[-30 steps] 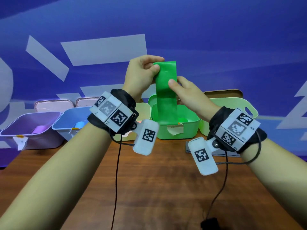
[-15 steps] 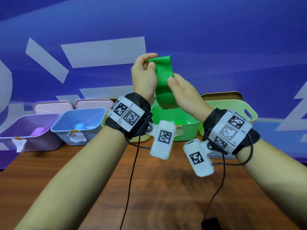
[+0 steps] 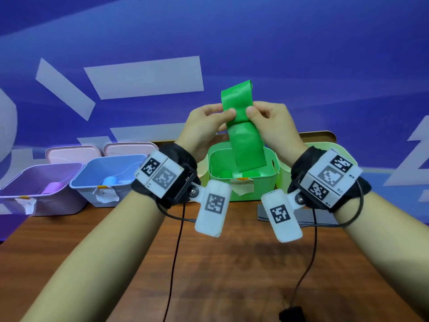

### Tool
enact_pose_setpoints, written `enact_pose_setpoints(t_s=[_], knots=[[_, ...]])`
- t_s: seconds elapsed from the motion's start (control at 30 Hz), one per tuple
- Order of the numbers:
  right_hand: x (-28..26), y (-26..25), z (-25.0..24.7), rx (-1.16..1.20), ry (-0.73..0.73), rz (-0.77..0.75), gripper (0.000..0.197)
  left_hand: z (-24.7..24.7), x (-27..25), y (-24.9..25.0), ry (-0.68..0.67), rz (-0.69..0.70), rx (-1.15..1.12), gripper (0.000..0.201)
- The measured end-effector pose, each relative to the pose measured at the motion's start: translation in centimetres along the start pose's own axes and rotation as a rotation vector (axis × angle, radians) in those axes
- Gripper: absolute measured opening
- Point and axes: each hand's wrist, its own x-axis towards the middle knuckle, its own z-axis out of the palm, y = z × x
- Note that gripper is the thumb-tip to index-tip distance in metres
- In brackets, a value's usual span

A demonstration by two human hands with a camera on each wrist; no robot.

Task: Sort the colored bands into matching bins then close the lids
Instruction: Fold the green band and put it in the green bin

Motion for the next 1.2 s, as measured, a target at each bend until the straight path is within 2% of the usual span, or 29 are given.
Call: enact_pose_setpoints(t_s=[0.07,0.17,0.33,0.4,0.5,0.53,0.57,0.63,0.7,0.87,0.97,1.07,1.13,1.2], knots=[[-0.3,-0.6,-0.3,0.025,-0.052,0.019,0.04,-0.1,-0.1,-0.2,0.058,0.062,-0.015,0.023],[-0.2,-1.5,-0.9,0.109,-0.105,0.042,0.016,-0.5,-0.2,-0.2,0.064,0.17,0.071,0.025],[0.6,-2.3,-1.4,0.14,-0.006,-0.015,0.006,-0.5,-0.3,-0.2,0.052,0.343,0.27,0.035],[0.9,-2.4,-1.4,0.176,0.033,-0.006,0.012,-0.5,-0.5,-0.2,0.045,0.363,0.283,0.035],[1.1,-2.9,-1.5,0.262,0.047,-0.015,0.018,-0.4,-0.8,-0.2,-0.023,0.261,0.223,0.02],[1.1,-3.1,-1.4,0.272,0.044,-0.021,0.018,-0.4,-0.9,-0.3,-0.076,0.185,0.213,0.008],[1.1,-3.2,-1.4,0.277,0.039,-0.029,0.019,-0.3,-1.1,-0.3,-0.132,0.093,0.221,0.007],[1.1,-3.4,-1.5,0.277,0.029,-0.044,0.02,-0.4,-1.1,-0.5,-0.203,-0.052,0.248,0.03],[0.9,-3.3,-1.7,0.273,0.022,-0.052,0.021,-0.3,-1.2,-0.5,-0.208,-0.088,0.214,0.034],[0.1,-2.3,-2.3,0.223,-0.011,-0.073,0.022,-0.3,-1.3,-0.4,-0.214,-0.12,-0.019,0.018],[-0.6,-1.9,-2.5,0.16,-0.06,-0.099,0.024,-0.5,-1.4,0.1,-0.243,-0.202,-0.214,0.028],[-1.2,-1.8,-2.7,0.011,-0.154,-0.14,0.016,-0.8,-1.7,0.4,-0.213,-0.289,-0.435,0.037],[-1.5,-1.6,-2.8,-0.055,-0.208,-0.143,0.018,-1.1,-1.5,0.5,-0.173,-0.307,-0.565,0.034],[-1.6,-1.3,-2.8,-0.099,-0.229,-0.131,0.022,-1.4,-1.3,0.5,-0.123,-0.299,-0.547,0.026]])
